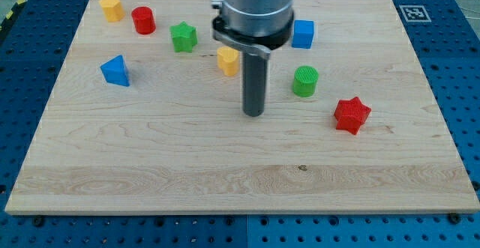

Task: Move the yellow heart towards the green star slightly

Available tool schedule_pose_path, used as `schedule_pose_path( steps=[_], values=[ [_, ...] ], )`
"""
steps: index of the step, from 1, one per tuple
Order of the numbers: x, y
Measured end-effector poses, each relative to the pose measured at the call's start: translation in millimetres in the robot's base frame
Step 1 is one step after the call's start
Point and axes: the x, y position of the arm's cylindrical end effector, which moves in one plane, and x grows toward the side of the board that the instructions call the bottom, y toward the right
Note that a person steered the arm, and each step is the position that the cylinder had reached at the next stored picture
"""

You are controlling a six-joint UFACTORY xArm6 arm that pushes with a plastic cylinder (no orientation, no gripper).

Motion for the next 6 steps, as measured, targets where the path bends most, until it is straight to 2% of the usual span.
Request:
schedule_pose_path(
  steps=[1,2,3,4,6],
  values=[
    [-16,6],
    [-49,3],
    [-77,-15],
    [-87,-35],
    [-51,-53]
  ],
)
